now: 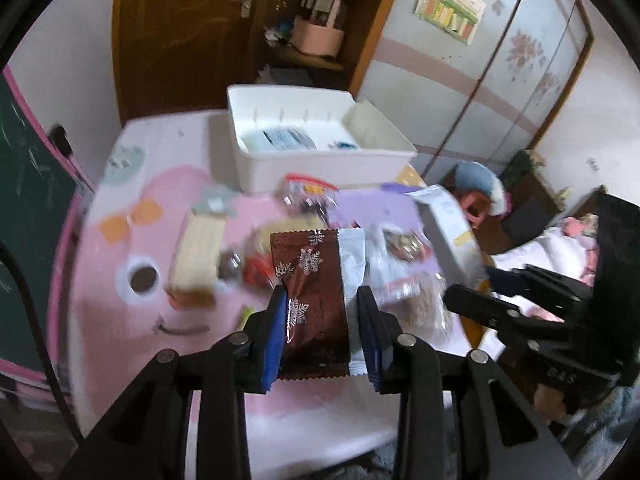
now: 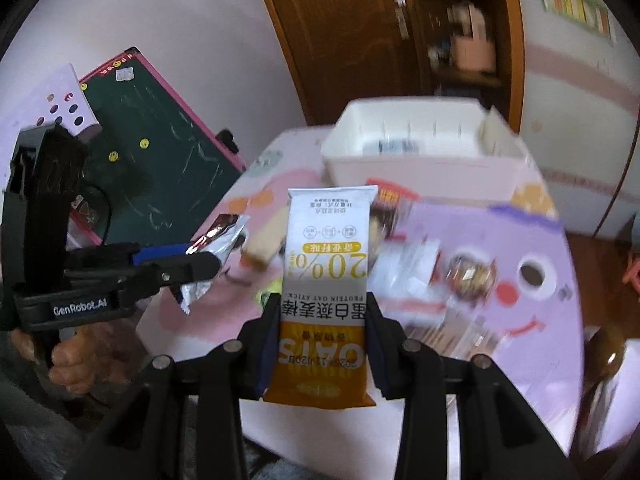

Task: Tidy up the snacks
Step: 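Carry both snacks into the white tray and open both tools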

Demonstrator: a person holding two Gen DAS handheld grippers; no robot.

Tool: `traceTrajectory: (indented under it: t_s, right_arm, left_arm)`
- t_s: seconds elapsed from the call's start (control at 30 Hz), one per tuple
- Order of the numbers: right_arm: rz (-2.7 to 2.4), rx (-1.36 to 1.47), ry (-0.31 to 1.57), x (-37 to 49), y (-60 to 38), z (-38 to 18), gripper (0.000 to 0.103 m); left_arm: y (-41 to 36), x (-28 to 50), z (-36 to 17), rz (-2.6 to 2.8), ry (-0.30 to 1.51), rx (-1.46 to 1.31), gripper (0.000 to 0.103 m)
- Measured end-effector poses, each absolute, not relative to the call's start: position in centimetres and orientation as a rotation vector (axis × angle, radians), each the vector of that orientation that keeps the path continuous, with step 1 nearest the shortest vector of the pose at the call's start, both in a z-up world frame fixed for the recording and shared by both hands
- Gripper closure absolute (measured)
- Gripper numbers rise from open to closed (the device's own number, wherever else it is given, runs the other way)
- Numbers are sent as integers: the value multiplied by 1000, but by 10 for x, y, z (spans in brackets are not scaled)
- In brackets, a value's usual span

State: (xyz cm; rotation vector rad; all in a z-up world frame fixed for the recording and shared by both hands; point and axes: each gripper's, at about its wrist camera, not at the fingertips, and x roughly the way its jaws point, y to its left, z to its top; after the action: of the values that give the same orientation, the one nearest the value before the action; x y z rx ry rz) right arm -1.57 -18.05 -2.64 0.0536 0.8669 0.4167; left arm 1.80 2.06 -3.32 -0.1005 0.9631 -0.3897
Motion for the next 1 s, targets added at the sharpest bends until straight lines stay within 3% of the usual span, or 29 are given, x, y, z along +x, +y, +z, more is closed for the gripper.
traceTrajectory:
  t_s: [0.57, 1.0]
  right_arm:
    - [220, 15, 632, 109, -216, 96, 63]
    - [129, 52, 666, 228, -220, 99, 63]
  left_arm:
    - [-13, 149, 65, -264, 808, -27, 71]
    - [-38, 271, 59, -228, 797, -34, 71]
